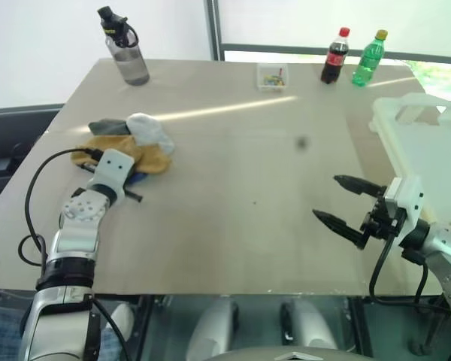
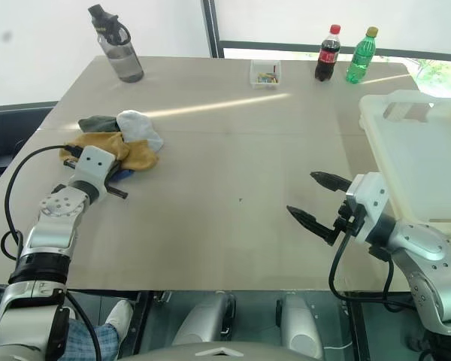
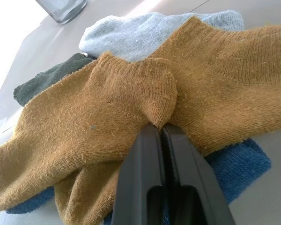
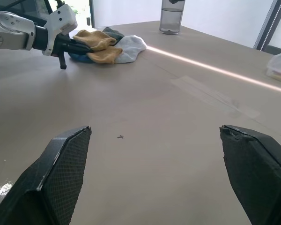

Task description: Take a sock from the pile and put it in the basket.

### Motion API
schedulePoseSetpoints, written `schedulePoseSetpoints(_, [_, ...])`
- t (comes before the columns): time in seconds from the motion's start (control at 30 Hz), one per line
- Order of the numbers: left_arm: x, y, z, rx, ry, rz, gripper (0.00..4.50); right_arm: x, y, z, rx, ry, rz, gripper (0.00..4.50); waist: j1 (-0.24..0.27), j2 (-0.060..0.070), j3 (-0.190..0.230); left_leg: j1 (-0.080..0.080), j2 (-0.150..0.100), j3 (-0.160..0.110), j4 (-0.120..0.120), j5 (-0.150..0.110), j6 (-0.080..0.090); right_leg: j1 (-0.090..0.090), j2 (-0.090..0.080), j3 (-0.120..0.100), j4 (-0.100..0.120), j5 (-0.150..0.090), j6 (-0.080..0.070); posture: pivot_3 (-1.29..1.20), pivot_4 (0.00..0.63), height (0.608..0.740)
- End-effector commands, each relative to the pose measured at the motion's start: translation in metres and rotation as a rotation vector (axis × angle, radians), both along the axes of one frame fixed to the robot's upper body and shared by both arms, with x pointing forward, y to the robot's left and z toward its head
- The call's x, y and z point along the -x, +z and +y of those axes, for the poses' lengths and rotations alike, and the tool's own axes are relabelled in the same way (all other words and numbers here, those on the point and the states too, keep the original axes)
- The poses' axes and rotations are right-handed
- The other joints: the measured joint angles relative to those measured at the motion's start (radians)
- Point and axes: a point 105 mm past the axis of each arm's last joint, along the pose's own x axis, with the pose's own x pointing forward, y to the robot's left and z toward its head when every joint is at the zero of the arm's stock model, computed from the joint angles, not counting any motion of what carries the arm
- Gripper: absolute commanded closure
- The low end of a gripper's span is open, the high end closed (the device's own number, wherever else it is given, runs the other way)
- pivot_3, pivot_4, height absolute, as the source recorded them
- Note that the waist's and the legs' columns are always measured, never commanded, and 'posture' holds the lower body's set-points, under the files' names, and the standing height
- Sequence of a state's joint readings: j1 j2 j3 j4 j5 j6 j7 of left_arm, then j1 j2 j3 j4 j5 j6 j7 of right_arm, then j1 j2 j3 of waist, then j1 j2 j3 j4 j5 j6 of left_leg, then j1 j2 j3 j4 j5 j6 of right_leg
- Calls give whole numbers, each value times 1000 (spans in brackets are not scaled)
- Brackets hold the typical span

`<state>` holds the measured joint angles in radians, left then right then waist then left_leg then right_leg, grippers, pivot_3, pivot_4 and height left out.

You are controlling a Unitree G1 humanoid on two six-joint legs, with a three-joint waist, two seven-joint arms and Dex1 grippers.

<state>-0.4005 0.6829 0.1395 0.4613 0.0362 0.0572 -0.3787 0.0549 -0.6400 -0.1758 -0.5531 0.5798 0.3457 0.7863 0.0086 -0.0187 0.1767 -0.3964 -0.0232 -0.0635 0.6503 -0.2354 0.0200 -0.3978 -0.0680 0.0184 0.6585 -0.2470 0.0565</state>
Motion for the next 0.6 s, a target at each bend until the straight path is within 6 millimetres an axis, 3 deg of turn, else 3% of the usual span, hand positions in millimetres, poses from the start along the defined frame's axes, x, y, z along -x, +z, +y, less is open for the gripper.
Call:
schedulePoseSetpoints(0.03, [0, 3, -5, 38, -35, -11, 4461, 4, 11, 2, -7, 9, -43, 0, 0, 0, 0, 0, 0, 0, 0, 0, 0, 0, 0, 0, 0, 0, 0, 0, 150, 740])
schedulePoseSetpoints(0.17, [2, 17, -38, 104, -173, -88, 4461, 5, 9, 2, -9, 6, -36, 0, 5, 0, 0, 0, 0, 0, 0, 0, 0, 0, -1, 0, 0, 0, 0, 0, 150, 740])
schedulePoseSetpoints(0.3, [6, 32, -53, 189, -213, -157, 4461, 5, 7, 1, -10, -3, -30, 0, 6, 0, 0, -2, -1, -1, 1, 0, 0, 0, -2, -1, -1, 0, 0, 0, 150, 740])
schedulePoseSetpoints(0.4, [9, 41, -47, 193, -179, -195, 3618, 6, 7, 0, -10, -8, -29, 0, 2, 0, 0, -2, -1, -1, 1, 0, 0, 0, -2, -1, 0, 0, 0, 0, 150, 740])
schedulePoseSetpoints(0.53, [10, 53, -35, 195, -111, -259, 1922, 6, 5, 0, -10, -14, -26, 0, -2, 0, 0, -1, 0, -1, 0, 0, 0, 0, -1, 0, 0, 0, 0, 0, 150, 740])
schedulePoseSetpoints(0.6, [10, 64, -39, 210, -125, -300, 1061, 6, 5, -1, -10, -16, -25, 0, -1, 0, 0, -1, -1, -1, 1, 0, 0, 0, -1, 0, 0, 0, 0, 0, 150, 740])
